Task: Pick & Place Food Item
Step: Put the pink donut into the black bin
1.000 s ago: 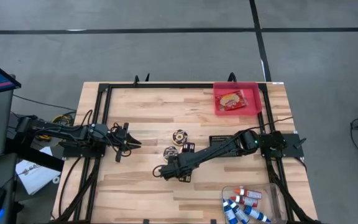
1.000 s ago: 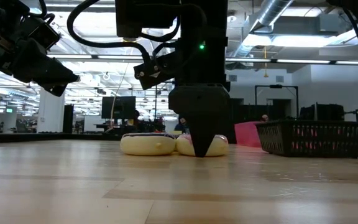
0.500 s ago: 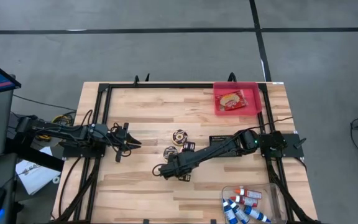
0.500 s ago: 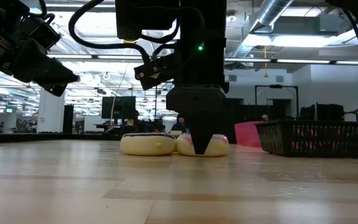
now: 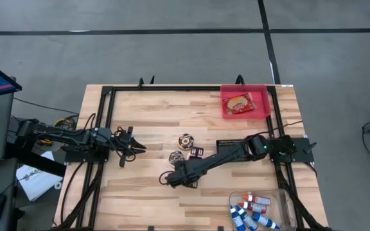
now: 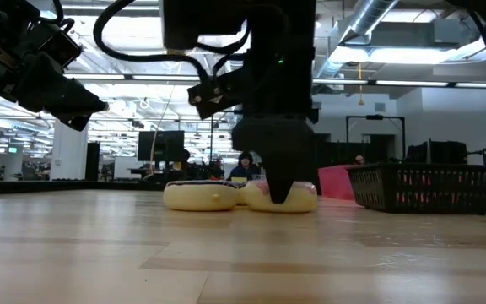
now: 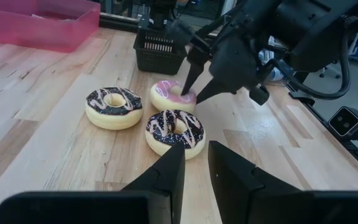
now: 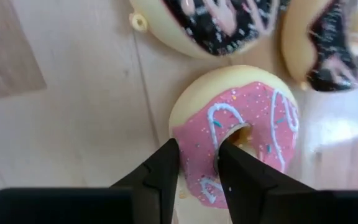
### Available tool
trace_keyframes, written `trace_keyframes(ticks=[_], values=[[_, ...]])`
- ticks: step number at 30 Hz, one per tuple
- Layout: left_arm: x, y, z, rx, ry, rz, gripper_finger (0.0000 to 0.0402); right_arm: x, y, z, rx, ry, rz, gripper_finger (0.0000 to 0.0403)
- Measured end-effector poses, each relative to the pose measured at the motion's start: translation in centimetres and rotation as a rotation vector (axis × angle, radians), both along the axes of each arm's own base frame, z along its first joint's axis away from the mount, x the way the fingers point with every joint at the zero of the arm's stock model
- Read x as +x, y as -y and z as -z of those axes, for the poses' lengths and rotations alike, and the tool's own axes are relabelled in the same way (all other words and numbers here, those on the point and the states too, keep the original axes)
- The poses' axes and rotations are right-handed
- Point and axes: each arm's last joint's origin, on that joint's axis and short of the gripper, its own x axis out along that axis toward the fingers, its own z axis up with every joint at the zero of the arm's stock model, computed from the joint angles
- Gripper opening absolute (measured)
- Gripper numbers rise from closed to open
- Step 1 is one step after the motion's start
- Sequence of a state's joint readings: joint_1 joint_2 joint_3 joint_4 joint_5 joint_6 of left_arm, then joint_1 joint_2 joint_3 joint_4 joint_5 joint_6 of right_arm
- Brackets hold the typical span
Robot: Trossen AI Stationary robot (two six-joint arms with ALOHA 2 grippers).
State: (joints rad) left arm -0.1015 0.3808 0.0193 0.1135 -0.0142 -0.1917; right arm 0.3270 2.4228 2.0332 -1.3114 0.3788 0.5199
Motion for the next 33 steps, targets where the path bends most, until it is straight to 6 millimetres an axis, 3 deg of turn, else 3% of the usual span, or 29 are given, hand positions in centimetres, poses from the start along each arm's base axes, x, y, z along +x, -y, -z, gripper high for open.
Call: trace_keyframes(ticks=[12, 24, 33], values=[[0.0, 0.0, 0.0, 0.000, 0.000, 0.000, 0.0068, -1.5, -0.7, -5.3, -0.135, 0.203, 0.092, 0.0103], [0.0, 0.0, 0.0, 0.000, 0.000, 0.000, 0.0068, -2.2, 4.0, -12.3, -0.071, 0.485, 0.419, 0.0103], [0.0, 0.0, 0.0, 0.000, 0.000, 0.000, 0.0068, -6.0, 6.6, -17.9, -0.020, 0.532, 0.580, 0.0103]])
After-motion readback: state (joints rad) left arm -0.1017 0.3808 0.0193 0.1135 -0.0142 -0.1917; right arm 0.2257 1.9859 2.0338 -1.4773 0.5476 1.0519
